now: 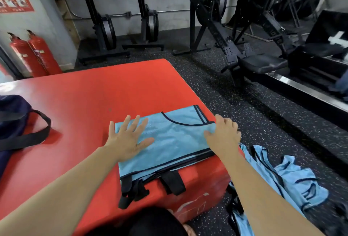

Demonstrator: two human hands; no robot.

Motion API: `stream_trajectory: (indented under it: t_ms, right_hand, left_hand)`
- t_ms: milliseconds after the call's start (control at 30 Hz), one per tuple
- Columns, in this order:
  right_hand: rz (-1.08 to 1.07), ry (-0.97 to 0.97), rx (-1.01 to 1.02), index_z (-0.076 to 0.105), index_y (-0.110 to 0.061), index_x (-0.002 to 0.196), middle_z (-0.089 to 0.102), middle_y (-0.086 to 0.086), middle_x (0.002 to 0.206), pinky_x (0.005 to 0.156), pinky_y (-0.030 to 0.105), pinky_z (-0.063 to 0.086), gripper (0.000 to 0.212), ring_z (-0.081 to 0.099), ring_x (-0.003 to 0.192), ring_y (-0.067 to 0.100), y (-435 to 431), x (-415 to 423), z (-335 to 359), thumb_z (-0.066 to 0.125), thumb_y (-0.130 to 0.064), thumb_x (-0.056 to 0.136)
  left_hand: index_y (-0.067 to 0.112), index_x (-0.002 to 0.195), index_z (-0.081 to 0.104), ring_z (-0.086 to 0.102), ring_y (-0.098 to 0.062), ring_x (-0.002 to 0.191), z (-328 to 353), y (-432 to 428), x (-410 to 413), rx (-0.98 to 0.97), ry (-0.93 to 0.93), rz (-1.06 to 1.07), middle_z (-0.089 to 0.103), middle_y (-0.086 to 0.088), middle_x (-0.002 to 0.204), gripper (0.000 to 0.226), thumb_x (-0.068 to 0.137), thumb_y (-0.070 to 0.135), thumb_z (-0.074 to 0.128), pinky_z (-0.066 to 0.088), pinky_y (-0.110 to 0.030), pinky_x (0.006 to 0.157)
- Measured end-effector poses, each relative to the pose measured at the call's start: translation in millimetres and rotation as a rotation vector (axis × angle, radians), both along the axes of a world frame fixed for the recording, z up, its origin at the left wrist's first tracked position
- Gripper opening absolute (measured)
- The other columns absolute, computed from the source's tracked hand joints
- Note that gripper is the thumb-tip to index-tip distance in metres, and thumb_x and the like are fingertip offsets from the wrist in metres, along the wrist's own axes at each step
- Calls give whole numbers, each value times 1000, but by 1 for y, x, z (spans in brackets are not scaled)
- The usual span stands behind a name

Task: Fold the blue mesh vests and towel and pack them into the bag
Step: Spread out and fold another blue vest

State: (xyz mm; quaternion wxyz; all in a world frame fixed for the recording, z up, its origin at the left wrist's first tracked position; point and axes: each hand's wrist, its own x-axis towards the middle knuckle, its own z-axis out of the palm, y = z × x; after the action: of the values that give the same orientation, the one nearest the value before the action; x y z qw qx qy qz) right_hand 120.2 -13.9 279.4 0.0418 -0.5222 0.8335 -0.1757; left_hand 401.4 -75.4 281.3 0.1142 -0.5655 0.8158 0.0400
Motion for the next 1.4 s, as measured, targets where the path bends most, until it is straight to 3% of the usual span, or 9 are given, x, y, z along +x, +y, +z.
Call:
stream_trajectory:
  t_ms: [133,367,467,533,667,800,933,1200,1400]
  right_hand:
    - [-211,-121,251,49,-12,129,49,11,135,102,42,32,65,39,128,30,8,-1,13,67,-48,78]
    - [-183,-221,362,52,-17,125,52,7,135,107,45,23,48,32,135,29,6,1,29,65,-38,83]
    - [-169,-216,332,54,-19,91,57,5,125,105,45,23,18,33,134,29,6,6,31,62,-32,84]
    - [-148,-205,286,47,-21,74,59,3,112,101,44,25,20,38,128,28,6,7,26,61,-34,81]
    - [-134,-172,160,58,-21,89,61,-1,101,94,40,29,18,49,112,24,4,7,17,57,-33,76]
    - [-120,-133,86,52,-23,90,56,-5,89,90,39,29,12,52,105,23,3,1,11,55,-25,78]
    - [-137,-146,125,53,-22,107,62,-1,105,95,41,28,29,50,113,23,-3,-5,6,59,-24,79]
    - [-196,-197,204,44,-24,73,63,-4,96,91,40,29,17,54,108,22,-13,-12,4,61,-23,76]
    - [-188,-282,213,38,-22,67,55,-5,78,90,41,27,26,56,92,23,-15,-16,8,64,-22,70]
  left_hand:
    - [41,150,-20,-19,-22,149,-4,16,15,57,-60,21,-19,8,162,106,56,89,-13,-4,-64,115]
    - [43,149,-23,-24,-24,148,-10,36,11,95,-23,95,-25,4,161,109,56,95,0,0,-64,115]
    - [43,149,-23,-23,-24,148,-5,37,11,125,-34,94,-25,4,161,109,57,96,3,-1,-66,114]
    - [41,152,-15,-15,-23,150,3,33,9,114,-81,85,-18,3,163,107,63,95,8,-3,-66,113]
    - [31,154,18,9,-17,150,26,12,-14,-93,-65,20,12,1,164,90,82,84,25,0,-59,117]
    - [32,153,22,14,-15,149,43,-12,-65,-101,-11,-171,19,3,162,75,90,68,44,-2,-54,118]
    - [30,151,28,24,-16,145,44,-38,-119,-48,96,-245,32,6,157,64,95,45,54,0,-54,117]
    - [25,145,35,44,-24,129,21,-89,-182,25,151,-120,50,-2,136,57,91,25,53,28,-44,104]
    - [23,91,56,50,-21,95,21,-107,-191,111,260,-15,55,4,92,6,89,21,61,26,-41,101]
